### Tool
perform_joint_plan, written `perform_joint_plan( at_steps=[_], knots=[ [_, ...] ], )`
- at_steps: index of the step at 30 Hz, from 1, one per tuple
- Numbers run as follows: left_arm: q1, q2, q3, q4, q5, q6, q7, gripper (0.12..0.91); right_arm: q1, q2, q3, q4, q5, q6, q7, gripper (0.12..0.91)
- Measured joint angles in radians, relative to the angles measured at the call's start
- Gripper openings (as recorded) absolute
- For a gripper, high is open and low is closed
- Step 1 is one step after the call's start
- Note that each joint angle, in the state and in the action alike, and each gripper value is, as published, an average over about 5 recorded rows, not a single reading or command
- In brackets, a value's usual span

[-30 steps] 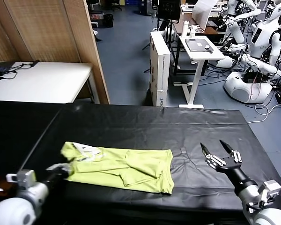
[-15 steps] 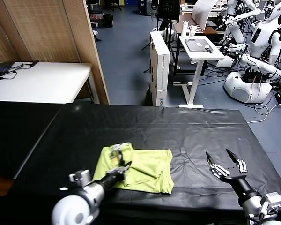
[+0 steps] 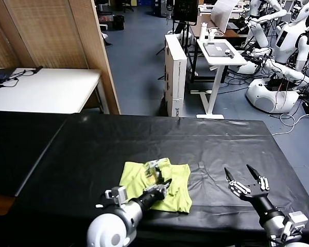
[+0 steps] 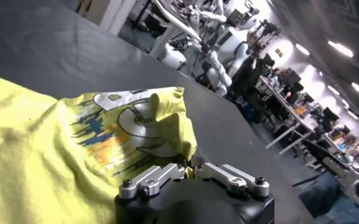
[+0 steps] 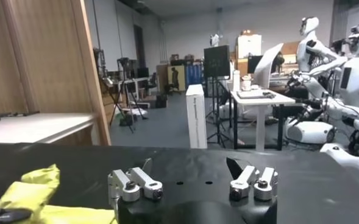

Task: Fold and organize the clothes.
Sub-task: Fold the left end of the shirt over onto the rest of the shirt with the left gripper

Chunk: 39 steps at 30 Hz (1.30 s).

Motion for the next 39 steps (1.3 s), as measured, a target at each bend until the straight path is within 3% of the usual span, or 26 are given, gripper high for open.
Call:
perform_joint_plan(
  at_steps=[8,29,39],
  knots=[
    [0.010,-0.043,0.027,0.014,0.022,-0.001,0.000,0.183,0.011,0.002,-0.010,-0.006,-0.002,-0.001,0.001,0.907],
    [-0.006,-0.061,0.039,-0.002,0.016,-0.014,0.008,0.183,0.015,0.022,-0.026,-0.015,-0.023,-0.008,0.004,0.907],
    [-0.018,-0.080,0.046,0.075,0.067,-0.036,0.041,0.183,0.010,0.022,-0.024,-0.005,-0.030,-0.009,0.003,0.907]
  ],
)
